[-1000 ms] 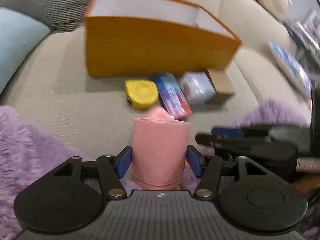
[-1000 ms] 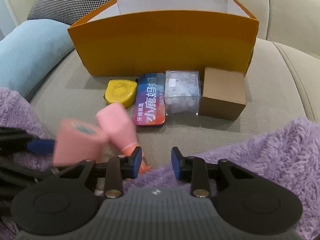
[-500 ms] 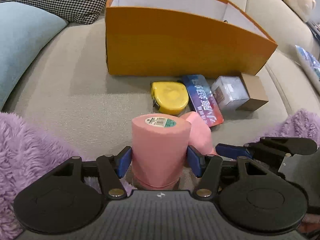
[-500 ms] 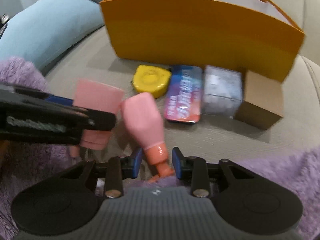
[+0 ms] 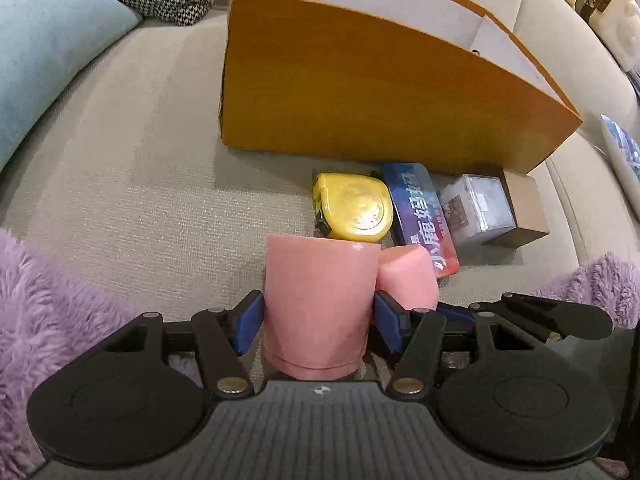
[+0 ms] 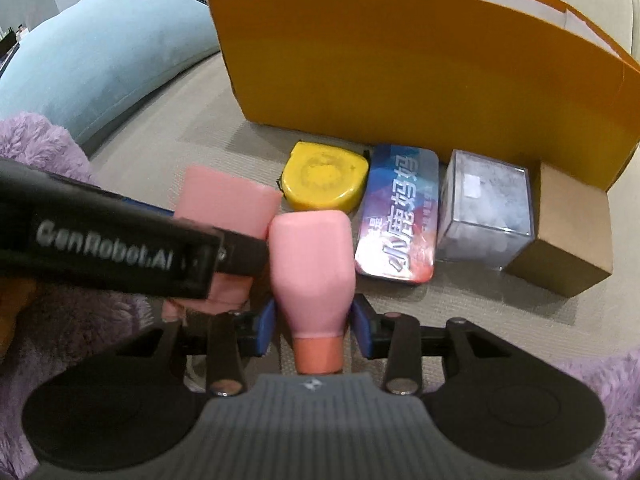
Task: Organize rigid objects
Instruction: 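Grasp the pink cup with the left tool while the right tool grasps the pink pump bottle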
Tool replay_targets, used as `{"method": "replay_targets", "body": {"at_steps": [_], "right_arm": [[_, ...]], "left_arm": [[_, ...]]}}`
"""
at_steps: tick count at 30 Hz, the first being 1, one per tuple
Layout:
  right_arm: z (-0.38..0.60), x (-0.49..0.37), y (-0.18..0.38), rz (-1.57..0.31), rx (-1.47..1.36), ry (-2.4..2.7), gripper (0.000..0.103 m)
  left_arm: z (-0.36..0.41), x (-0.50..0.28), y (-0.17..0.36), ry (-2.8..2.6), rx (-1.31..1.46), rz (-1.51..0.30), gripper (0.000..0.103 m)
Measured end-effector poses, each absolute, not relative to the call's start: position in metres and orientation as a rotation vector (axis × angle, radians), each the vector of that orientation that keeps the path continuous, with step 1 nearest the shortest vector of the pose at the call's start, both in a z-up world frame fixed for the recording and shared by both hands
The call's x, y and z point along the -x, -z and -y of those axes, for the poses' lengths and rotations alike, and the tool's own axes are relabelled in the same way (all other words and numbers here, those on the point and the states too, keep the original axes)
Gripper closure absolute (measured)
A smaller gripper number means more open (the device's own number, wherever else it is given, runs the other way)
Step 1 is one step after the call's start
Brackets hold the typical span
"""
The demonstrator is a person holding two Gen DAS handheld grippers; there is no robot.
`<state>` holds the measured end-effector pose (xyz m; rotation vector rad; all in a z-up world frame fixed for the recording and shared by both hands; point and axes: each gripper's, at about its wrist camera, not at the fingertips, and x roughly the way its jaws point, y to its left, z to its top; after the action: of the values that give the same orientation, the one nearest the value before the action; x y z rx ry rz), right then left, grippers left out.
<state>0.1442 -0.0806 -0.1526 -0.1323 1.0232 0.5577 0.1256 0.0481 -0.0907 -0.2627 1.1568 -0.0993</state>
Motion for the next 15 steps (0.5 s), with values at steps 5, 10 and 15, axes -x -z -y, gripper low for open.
{"method": "replay_targets", "body": {"at_steps": [5,10,15], "right_arm": [[0.083,-0.141,0.151,-1.033,0.137,-0.558,0.062],[0.087,-0.140,0.150,-1.038,0.112,-0.553,0.062],[0.086,-0.137,0.144,-0.998,0.120,-0.555,0.060]], "left_arm": [[-0.040,-0.123,0.092,0.131,0.189,-1.199,0.033],[-0.045,-0.120,0.089,0.125,0.247,-1.170,0.033],[-0.051,-0.118,0.085,0.108,0.291,-1.135,0.032]]}}
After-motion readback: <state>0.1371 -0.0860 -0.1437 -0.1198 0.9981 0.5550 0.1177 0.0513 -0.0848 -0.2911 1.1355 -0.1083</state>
